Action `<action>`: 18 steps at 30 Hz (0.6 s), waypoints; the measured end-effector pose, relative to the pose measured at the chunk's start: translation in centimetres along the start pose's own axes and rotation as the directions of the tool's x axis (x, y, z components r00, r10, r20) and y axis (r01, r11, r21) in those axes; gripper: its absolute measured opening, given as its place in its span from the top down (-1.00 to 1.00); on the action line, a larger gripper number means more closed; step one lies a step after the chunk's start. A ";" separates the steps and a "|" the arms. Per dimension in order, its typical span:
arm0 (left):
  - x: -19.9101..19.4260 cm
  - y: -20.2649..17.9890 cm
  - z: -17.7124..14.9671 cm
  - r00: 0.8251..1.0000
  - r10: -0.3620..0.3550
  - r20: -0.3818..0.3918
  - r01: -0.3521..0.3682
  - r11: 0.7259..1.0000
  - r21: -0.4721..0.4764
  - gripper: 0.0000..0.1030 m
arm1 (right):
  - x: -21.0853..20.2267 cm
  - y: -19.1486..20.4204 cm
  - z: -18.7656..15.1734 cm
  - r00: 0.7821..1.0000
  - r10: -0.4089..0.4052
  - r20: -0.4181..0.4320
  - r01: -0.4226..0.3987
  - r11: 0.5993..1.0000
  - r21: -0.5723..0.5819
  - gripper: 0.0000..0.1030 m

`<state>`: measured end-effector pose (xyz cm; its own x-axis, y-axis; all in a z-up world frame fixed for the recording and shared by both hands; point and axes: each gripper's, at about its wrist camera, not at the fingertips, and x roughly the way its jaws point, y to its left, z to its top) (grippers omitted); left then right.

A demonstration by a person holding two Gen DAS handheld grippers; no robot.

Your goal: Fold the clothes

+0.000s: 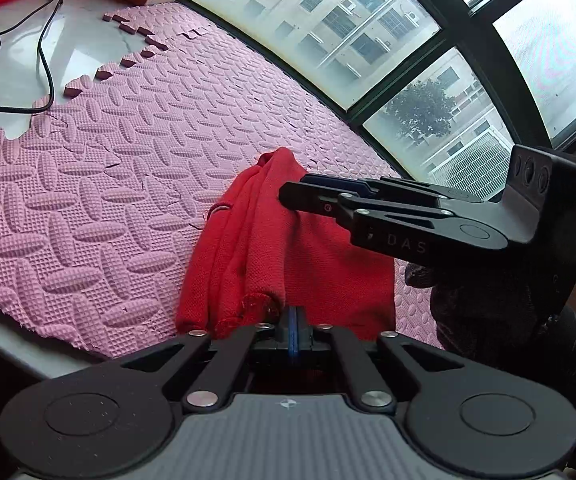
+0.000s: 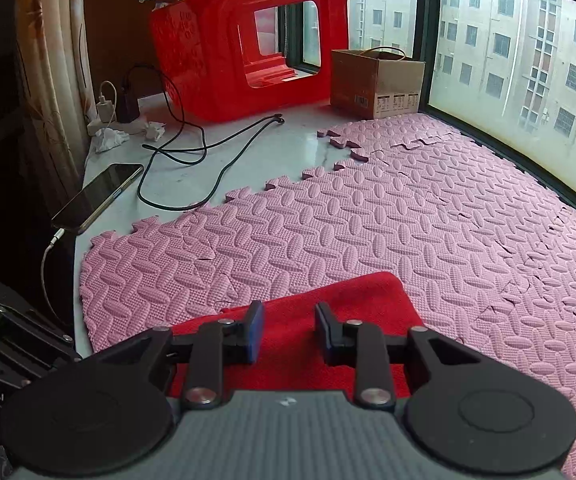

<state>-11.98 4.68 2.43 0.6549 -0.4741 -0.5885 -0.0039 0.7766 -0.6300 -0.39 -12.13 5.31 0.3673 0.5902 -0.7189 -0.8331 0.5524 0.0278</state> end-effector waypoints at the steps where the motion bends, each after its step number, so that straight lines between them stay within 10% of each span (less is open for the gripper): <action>1: 0.0 0.0 0.0 1.000 0.000 0.001 0.000 1.000 0.000 0.95 | -0.3 0.1 -0.2 1.000 0.002 0.001 -0.002 1.000 -0.002 0.45; 18: 0.1 -0.3 -0.2 1.000 0.009 0.004 -0.009 1.000 0.024 0.95 | -6.2 1.4 -6.1 0.998 -0.041 0.041 0.042 0.999 -0.025 0.29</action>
<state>-12.05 4.26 2.46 0.6582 -0.4656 -0.5916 0.0085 0.7904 -0.6125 -6.36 -18.64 5.59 0.4178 0.5904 -0.6905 -0.8270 0.5619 -0.0200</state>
